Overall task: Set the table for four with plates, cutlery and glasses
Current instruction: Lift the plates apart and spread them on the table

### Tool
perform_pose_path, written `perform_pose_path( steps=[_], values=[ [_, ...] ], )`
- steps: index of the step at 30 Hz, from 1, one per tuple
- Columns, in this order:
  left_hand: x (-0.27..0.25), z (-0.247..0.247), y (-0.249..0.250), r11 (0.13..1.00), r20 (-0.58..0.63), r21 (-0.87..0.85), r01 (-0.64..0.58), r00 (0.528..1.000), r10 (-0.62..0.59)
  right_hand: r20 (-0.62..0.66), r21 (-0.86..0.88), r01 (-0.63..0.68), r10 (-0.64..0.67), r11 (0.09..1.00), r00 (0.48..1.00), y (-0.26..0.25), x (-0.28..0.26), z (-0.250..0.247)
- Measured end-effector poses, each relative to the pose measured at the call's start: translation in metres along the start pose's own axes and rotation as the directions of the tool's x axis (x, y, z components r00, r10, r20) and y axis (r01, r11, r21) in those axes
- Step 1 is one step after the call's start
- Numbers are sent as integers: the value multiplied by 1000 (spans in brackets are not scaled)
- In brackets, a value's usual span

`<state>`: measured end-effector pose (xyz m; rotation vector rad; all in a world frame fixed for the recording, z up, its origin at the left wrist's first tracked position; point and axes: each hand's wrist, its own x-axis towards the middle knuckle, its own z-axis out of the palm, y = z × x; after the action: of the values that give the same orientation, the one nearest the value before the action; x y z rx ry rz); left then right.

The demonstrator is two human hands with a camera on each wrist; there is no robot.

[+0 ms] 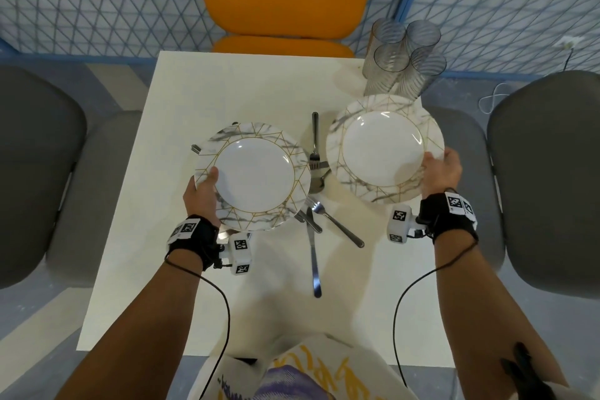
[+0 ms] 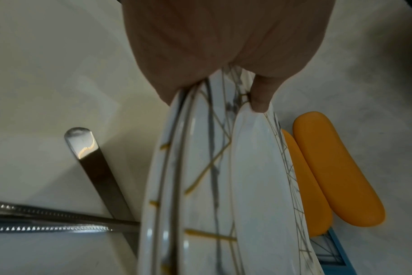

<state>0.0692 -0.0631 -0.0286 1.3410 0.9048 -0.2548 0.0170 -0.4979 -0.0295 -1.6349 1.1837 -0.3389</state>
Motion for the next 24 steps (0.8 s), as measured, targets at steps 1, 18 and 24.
perform_pose_path(
  steps=[1,18,24],
  values=[
    [-2,0,0,1000,10,-13,9,1000,-8,36,42,10,-12,999,999,-4,-8,7],
    [-14,-8,-1,998,198,-41,41,980,-32,413,-137,236,-161,962,896,-12,-135,110],
    [-9,-6,2,998,174,-39,-46,983,52,463,-178,267,-159,947,872,-9,-153,116]
  ],
)
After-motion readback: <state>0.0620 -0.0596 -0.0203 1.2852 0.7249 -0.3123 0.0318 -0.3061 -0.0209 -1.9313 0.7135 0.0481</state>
